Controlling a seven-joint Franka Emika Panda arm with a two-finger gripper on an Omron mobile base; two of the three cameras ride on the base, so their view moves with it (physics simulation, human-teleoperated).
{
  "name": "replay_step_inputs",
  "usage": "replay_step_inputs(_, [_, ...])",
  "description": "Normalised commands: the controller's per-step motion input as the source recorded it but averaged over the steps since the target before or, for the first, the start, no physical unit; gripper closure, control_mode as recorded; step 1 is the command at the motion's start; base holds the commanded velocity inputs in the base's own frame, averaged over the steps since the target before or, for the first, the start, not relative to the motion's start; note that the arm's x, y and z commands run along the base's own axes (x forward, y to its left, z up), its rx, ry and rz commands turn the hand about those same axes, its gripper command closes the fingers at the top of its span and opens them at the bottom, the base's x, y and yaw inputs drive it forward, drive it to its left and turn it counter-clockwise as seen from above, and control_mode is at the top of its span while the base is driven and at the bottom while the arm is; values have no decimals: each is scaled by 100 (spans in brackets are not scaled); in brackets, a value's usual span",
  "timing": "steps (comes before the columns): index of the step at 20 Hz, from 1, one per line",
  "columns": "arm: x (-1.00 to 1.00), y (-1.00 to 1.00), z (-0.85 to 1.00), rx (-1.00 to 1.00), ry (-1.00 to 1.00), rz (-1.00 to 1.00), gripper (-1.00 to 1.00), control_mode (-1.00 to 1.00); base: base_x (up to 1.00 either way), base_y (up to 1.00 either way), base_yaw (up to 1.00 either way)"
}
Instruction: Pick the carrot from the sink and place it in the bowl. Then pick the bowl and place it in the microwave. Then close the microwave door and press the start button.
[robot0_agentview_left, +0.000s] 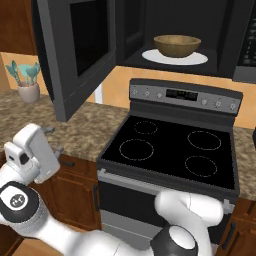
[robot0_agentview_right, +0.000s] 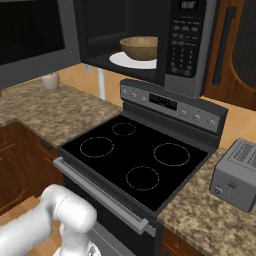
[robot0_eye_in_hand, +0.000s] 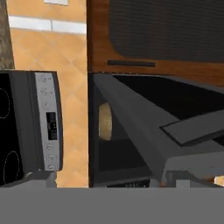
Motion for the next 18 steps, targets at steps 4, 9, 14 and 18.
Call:
replay_step_inputs(4, [76,74,-11,-7,7,-5,-100,-100,0,0,0])
replay_step_inputs(9, [78,72,-11,-5,10,-6,-100,-100,0,0,0])
replay_step_inputs(14, [59,21,0,-1,1,-9,-100,-100,0,0,0])
replay_step_inputs(18, [43,-8,8,0,0,-5,-100,-100,0,0,0])
